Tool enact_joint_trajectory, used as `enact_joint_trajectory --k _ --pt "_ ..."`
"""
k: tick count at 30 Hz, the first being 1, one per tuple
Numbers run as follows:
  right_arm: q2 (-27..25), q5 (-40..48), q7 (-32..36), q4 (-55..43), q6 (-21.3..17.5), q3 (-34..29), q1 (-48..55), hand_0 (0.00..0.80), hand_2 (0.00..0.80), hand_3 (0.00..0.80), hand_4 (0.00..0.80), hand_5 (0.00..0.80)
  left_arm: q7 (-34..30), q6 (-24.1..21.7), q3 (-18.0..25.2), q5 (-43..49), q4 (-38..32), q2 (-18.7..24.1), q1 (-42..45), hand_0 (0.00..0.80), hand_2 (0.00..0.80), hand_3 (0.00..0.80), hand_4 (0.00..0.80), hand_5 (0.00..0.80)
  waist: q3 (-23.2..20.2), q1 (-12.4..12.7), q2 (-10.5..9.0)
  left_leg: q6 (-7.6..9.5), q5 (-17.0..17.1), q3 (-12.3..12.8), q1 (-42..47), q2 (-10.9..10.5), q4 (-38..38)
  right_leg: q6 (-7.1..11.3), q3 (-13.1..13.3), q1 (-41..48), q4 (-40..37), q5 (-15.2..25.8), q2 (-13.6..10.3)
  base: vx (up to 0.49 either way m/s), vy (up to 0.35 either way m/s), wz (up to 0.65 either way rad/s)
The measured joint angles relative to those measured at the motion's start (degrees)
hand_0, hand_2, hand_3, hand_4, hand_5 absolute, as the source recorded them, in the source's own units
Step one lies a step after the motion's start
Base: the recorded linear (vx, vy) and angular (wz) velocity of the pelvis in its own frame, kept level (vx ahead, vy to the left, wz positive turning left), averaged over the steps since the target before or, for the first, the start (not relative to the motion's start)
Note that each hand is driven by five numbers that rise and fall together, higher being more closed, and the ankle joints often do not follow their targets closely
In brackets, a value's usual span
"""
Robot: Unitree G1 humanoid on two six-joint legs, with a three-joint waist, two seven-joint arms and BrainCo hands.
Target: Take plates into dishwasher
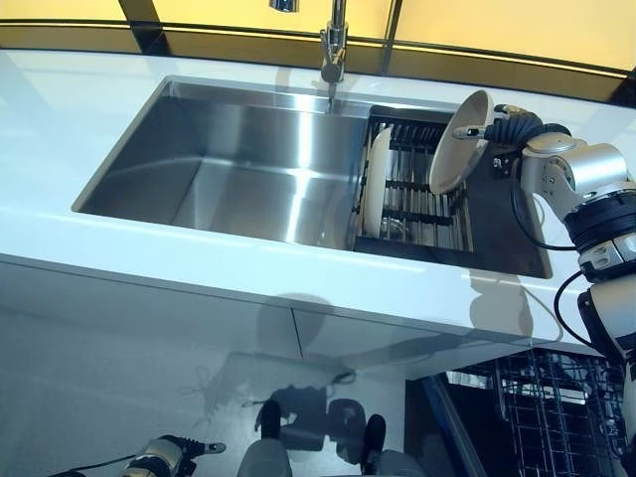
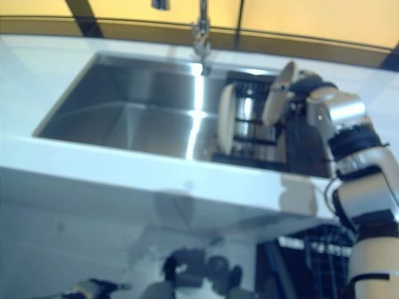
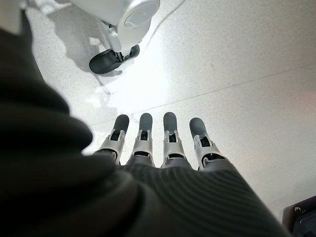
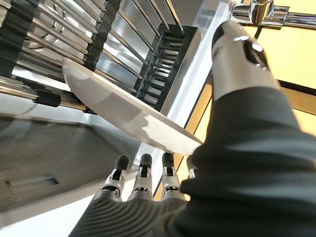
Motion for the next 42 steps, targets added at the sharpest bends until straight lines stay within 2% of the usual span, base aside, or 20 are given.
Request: enact_joint_trajectory --k 11,21,24,25,26,42 --pt "-0.01 -0.19 -2.33 0.02 -0.60 -1.32 -0.05 0.000 0.000 0.000 0.000 0.000 -0.02 0.07 -0.02 -1.37 -0.06 0.02 -0.81 0.000 0.000 0.000 0.000 0.000 1.68 -0.05 -0.10 0.03 0.04 -0.07 -1.36 -0.05 0.02 -0.03 -0.03 -1.35 0.10 0.05 -0.11 -0.013 0.023 0.00" --pt "0.03 -0.05 -3.00 0.30 1.82 -1.31 -0.02 0.000 0.000 0.000 0.000 0.000 0.02 0.94 -0.01 -3.88 -0.23 0.03 -2.34 0.000 0.000 0.000 0.000 0.000 3.67 -0.04 -0.13 0.03 0.23 -0.08 -2.30 -0.18 0.03 -0.06 -0.09 -2.24 0.13 0.10 -0.08 -0.012 0.021 0.00" --pt "0.03 0.31 -2.91 0.63 2.05 -1.31 -0.02 0.452 0.452 0.452 0.452 0.452 0.02 1.35 -0.01 -4.93 -0.24 0.03 -2.48 0.000 0.000 0.000 0.000 0.000 4.92 -0.05 -0.15 0.03 0.23 -0.08 -2.31 -0.19 0.03 -0.06 -0.09 -2.24 0.13 0.10 -0.08 -0.027 0.034 0.00" --pt "0.02 0.56 -2.90 0.58 2.11 -1.31 -0.02 0.684 0.684 0.684 0.684 0.684 0.02 1.42 -0.01 -5.10 -0.22 0.03 -2.46 0.000 0.000 0.000 0.000 0.000 5.23 -0.06 -0.16 0.03 0.23 -0.08 -2.31 -0.19 0.03 -0.06 -0.09 -2.24 0.13 0.10 -0.09 -0.035 0.036 0.00" --pt "0.01 0.55 -3.07 0.73 2.13 -1.33 -0.03 0.800 0.800 0.800 0.800 0.800 0.03 1.48 -0.01 -5.46 -0.22 0.03 -2.46 0.000 0.000 0.000 0.000 0.000 5.40 -0.04 -0.18 0.03 0.23 -0.08 -2.31 -0.19 0.03 -0.06 -0.09 -2.24 0.13 0.10 -0.10 -0.035 0.033 0.00" --pt "-0.28 -0.99 -9.42 0.69 1.72 -1.33 -1.15 0.800 0.800 0.800 0.800 0.800 0.51 1.25 1.25 -6.10 -0.25 0.07 -3.02 0.000 0.000 0.000 0.000 0.000 5.97 -0.06 0.02 0.08 0.27 -0.07 -1.94 -0.19 0.03 -0.07 -0.14 -1.84 0.13 0.11 -0.11 -0.005 0.004 0.00"
